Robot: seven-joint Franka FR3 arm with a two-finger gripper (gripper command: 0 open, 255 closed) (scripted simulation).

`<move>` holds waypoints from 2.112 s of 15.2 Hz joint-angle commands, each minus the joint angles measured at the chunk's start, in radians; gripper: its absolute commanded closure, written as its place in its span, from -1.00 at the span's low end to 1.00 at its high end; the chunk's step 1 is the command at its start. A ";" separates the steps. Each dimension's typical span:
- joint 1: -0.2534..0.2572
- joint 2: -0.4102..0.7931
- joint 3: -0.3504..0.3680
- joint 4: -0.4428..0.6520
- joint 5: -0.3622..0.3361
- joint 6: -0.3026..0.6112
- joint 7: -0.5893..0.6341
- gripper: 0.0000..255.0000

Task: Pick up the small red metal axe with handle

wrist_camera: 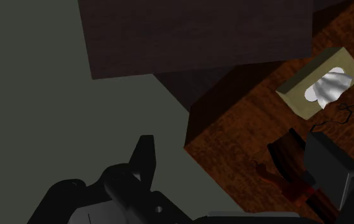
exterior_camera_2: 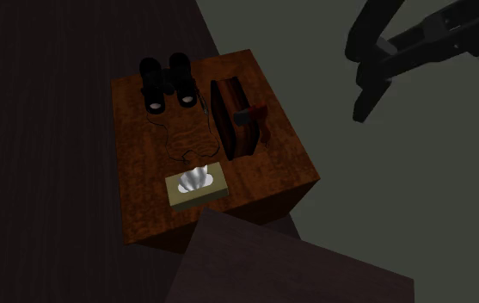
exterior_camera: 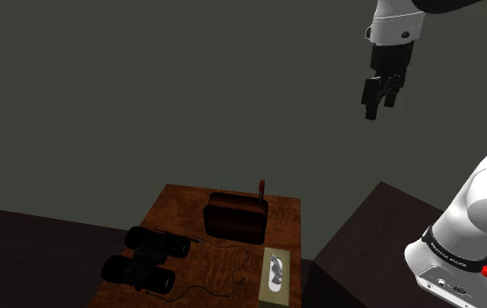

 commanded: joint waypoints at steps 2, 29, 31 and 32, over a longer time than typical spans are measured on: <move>-0.001 0.000 0.018 -0.026 0.015 0.033 0.034 -1.00; -0.160 0.757 0.517 -0.070 -0.084 1.016 1.087 -1.00; -0.158 0.853 0.512 -0.021 -0.189 1.054 1.212 -1.00; -0.149 0.900 0.501 0.007 -0.240 1.068 1.273 -1.00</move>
